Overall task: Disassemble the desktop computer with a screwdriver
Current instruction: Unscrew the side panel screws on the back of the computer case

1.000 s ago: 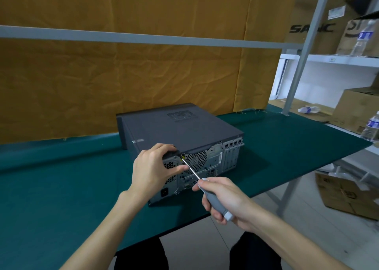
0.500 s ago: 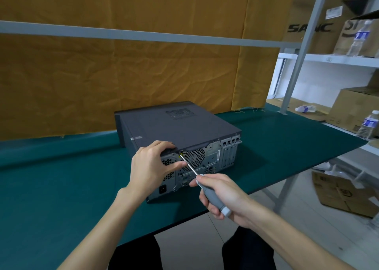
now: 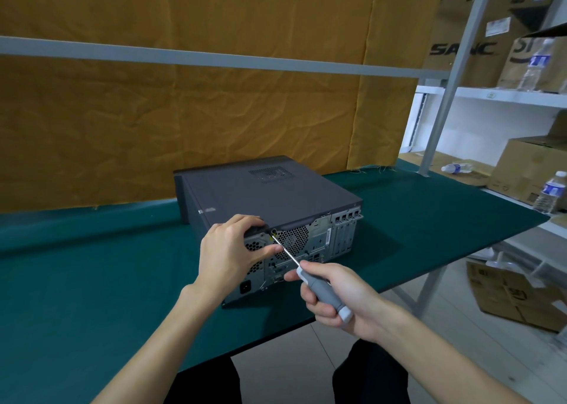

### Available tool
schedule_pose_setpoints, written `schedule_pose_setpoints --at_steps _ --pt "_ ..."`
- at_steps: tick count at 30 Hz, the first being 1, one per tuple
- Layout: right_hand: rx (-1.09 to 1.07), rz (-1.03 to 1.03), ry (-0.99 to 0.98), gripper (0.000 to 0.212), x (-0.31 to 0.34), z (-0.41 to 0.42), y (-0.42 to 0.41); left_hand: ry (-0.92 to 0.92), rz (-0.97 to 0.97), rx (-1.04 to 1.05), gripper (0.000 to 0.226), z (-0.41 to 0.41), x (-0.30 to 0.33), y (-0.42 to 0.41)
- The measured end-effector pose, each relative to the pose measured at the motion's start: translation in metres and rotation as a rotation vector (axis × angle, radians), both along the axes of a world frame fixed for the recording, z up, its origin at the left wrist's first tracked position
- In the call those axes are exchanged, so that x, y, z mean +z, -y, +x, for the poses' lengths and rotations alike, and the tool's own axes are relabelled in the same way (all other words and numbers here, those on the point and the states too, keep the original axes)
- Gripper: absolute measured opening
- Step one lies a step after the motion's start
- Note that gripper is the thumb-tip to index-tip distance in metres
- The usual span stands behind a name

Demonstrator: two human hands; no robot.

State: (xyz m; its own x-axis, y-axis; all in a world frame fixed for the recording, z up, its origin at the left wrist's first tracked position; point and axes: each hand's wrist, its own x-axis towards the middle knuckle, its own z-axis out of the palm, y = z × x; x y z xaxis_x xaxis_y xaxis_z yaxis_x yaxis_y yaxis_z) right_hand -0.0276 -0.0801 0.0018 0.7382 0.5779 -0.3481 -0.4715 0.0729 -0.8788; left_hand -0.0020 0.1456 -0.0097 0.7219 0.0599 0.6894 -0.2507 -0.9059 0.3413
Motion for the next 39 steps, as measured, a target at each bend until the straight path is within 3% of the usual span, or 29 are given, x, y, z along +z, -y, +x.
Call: schedule_pose_setpoints --at_steps 3,6,8,10,12,14,17,19,21,23,27,30,32,34,36,38,39 --pt "0.078 0.306 -0.304 0.036 0.007 0.006 0.005 -0.004 0.005 -0.021 0.058 -0.002 0.002 0.001" --pt "0.063 0.27 -0.251 0.038 0.004 0.003 0.003 0.004 -0.024 -0.038 0.039 -0.006 0.002 0.004" --pt "0.021 0.118 -0.132 0.041 0.005 0.0 -0.002 0.095 -0.118 -0.057 0.016 -0.014 -0.001 0.009" --pt "-0.029 -0.052 -0.026 0.038 0.01 -0.001 -0.006 0.202 -0.199 -0.011 0.008 -0.024 -0.01 0.02" --pt "-0.043 -0.42 0.292 0.031 0.017 -0.005 -0.012 0.188 -0.367 -0.014 0.008 -0.035 -0.02 0.033" --pt "-0.04 -0.808 0.695 0.029 0.02 -0.013 -0.019 -0.064 -0.68 -0.06 0.007 -0.038 -0.022 0.044" --pt "-0.078 -1.007 0.872 0.027 0.027 -0.019 -0.024 -0.575 -1.19 -0.256 0.039 -0.029 -0.015 0.054" --pt "-0.099 -1.16 0.971 0.025 0.03 -0.019 -0.024 -0.618 -1.404 -0.408 0.039 -0.022 -0.01 0.056" --pt "-0.107 -1.246 1.06 0.024 0.029 -0.018 -0.024 -0.597 -1.448 -0.389 0.033 -0.016 -0.006 0.057" --pt "-0.064 -1.129 0.972 0.024 0.03 -0.017 -0.022 -0.645 -1.56 -0.373 0.023 -0.012 -0.002 0.056" --pt "0.008 -0.21 0.112 0.026 0.037 -0.01 -0.003 -0.729 -1.863 -0.449 0.009 -0.011 0.009 0.049" --pt "0.087 0.101 -0.211 0.035 0.035 -0.016 0.0 -0.735 -1.954 -0.549 0.018 -0.014 0.012 0.049" --pt "0.031 0.075 -0.178 0.023 0.033 -0.017 -0.007 -0.752 -1.906 -0.593 0.027 -0.016 0.01 0.05" --pt "-0.038 -0.257 0.154 0.008 0.029 -0.019 -0.014 -0.743 -1.859 -0.585 0.029 -0.016 0.01 0.05" --pt "-0.091 -0.585 0.494 0.007 0.02 -0.019 -0.017 -0.709 -1.784 -0.521 0.029 -0.013 0.01 0.053" --pt "-0.134 -0.557 0.51 0.011 0.016 -0.019 -0.016 -0.673 -1.755 -0.48 0.024 -0.011 0.011 0.057" --pt "-0.139 -0.416 0.363 0.015 0.018 -0.019 -0.013 -0.668 -1.782 -0.5 0.023 -0.011 0.012 0.059"
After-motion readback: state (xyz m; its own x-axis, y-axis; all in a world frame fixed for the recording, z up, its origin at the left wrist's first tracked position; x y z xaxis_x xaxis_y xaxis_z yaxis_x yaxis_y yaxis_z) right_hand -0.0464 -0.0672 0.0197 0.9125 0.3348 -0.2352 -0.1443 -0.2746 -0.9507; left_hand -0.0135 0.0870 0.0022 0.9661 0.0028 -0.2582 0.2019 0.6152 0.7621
